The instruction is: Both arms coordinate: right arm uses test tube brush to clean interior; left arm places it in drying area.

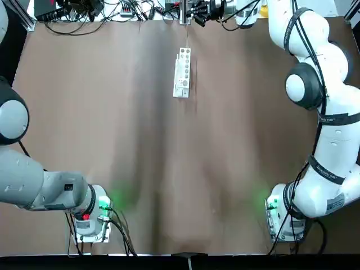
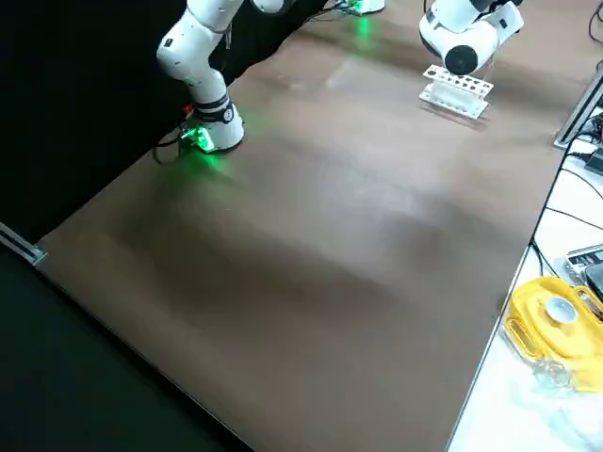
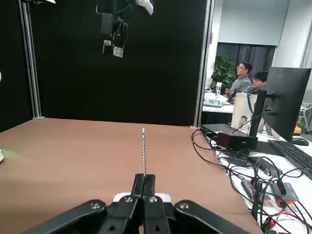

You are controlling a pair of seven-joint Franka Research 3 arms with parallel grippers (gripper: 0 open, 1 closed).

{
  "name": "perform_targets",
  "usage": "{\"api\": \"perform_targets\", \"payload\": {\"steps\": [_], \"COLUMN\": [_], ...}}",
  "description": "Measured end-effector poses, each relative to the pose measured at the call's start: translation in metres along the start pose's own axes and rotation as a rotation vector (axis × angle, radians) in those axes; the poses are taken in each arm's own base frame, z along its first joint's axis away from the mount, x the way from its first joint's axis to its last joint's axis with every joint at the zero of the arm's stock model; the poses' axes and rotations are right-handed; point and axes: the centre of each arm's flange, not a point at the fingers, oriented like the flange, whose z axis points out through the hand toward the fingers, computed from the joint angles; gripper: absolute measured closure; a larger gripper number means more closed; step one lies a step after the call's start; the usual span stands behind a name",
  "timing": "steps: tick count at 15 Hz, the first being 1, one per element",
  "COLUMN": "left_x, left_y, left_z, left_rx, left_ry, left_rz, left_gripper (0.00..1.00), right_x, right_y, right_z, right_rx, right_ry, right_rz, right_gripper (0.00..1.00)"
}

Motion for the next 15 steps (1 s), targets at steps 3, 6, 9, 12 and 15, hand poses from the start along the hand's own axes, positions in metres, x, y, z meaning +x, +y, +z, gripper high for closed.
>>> {"api": "perform_targets", "payload": {"steps": [3,6,9,12,15], "left_x": [0.0000,0.0001,0.0001,0.0001,0.0001], "left_y": [0.0000,0.0000,0.0000,0.0000,0.0000], "left_z": [0.0001,0.0001,0.0001,0.0001,0.0001], "left_rx": [0.000,0.000,0.000,0.000,0.000], "left_ry": [0.000,0.000,0.000,0.000,0.000], "left_rz": [0.000,0.000,0.000,0.000,0.000], "left_gripper": [0.00,0.00,0.00,0.00,0.00], "right_x": [-0.0006,-0.0013,-0.0024,-0.0031,-0.0058], "right_y": [0.0000,0.0006,0.0011,0.0013,0.0003], "right_z": [0.0001,-0.0003,-0.0006,-0.0008,0.0013], "right_rx": [-0.001,-0.008,-0.014,-0.016,-0.015], "right_ry": [-0.001,-0.006,-0.010,-0.012,-0.014], "right_rz": [0.001,0.001,0.002,0.002,0.005], "right_gripper": [0.98,0.98,0.98,0.98,0.98]}}
